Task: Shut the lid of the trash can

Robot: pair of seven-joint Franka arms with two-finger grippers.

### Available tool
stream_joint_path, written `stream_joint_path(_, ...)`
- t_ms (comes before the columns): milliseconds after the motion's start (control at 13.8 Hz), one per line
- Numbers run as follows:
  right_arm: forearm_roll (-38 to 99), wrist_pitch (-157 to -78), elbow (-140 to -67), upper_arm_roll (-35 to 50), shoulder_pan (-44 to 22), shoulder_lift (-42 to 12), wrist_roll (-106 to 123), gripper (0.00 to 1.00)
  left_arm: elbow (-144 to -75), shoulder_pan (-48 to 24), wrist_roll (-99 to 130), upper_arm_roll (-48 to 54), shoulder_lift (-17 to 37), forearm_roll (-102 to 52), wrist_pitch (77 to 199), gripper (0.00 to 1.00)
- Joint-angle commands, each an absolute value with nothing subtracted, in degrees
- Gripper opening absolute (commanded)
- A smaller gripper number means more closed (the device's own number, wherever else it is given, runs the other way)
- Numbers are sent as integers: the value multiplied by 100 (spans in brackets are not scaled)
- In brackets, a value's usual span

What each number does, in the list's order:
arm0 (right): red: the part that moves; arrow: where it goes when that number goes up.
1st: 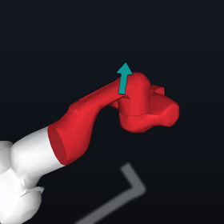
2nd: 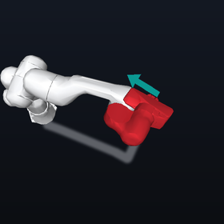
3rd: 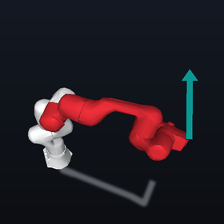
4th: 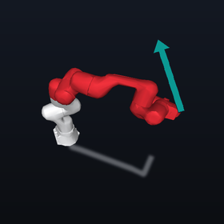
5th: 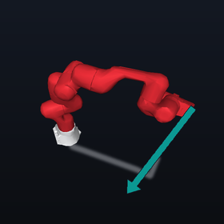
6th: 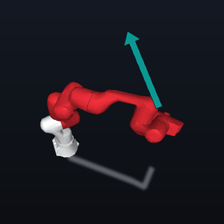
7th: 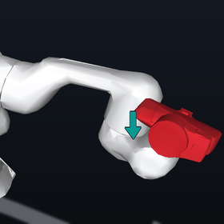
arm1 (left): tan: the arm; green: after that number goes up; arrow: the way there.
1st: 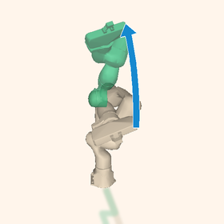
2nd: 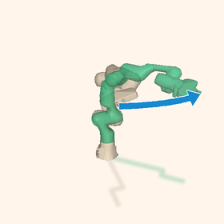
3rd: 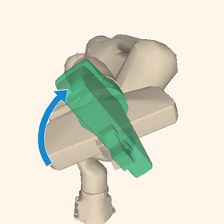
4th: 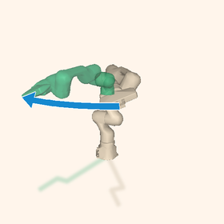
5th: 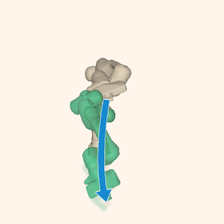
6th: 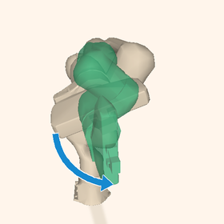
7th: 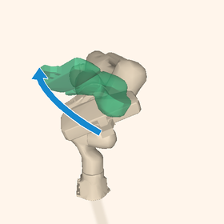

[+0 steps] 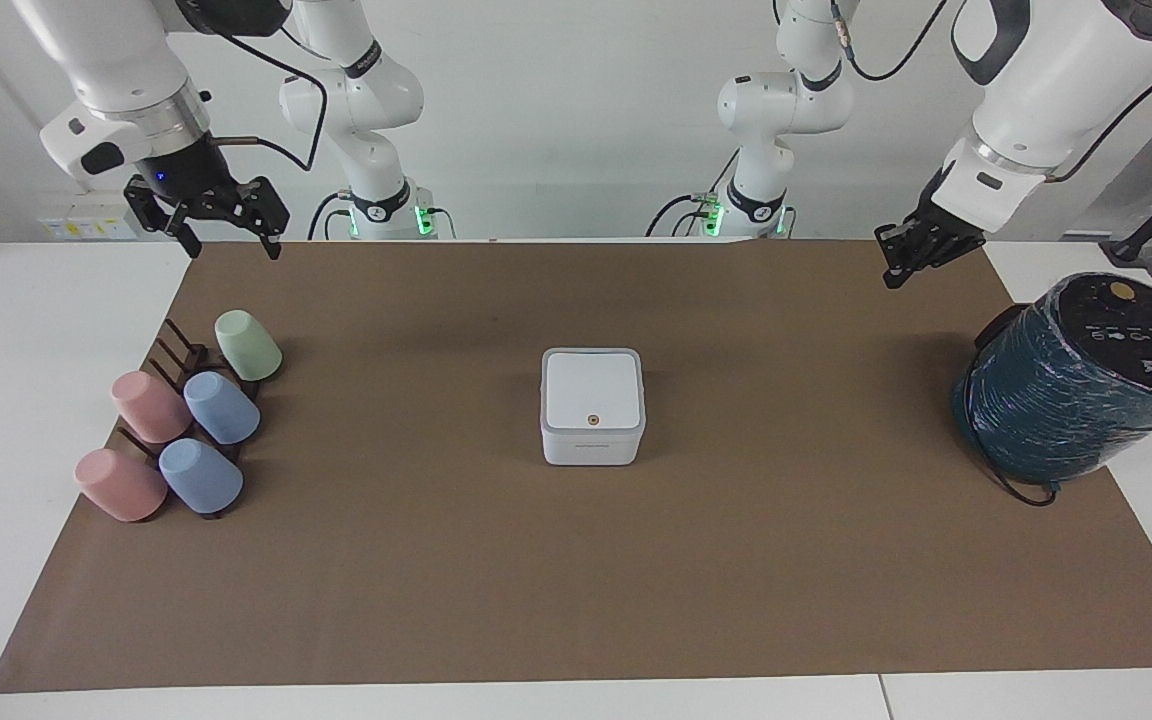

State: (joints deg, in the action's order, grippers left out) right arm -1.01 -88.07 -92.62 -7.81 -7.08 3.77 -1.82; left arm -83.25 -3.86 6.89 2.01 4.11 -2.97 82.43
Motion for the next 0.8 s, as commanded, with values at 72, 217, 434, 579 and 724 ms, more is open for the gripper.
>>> stream_joint_path(72,-9,-8789,-9396,-729,-650,510,-220,100,-8762,-439,589,220,114,-176,8322,6)
stream_joint_path(217,-9,-8789,-9396,-729,-650,510,-220,100,-8789,-466,624,237,88,-176,8472,38)
stream_joint_path(434,-9,-8789,-9396,-729,-650,510,-220,100,-8789,-492,572,237,105,-176,8630,100)
stream_joint_path(579,-9,-8789,-9396,-729,-650,510,-220,100,-8780,-483,554,229,105,-167,8675,100)
stream_joint_path(724,-9,-8789,-9396,-729,-650,510,-220,100,-8771,-475,554,229,105,-141,8736,100)
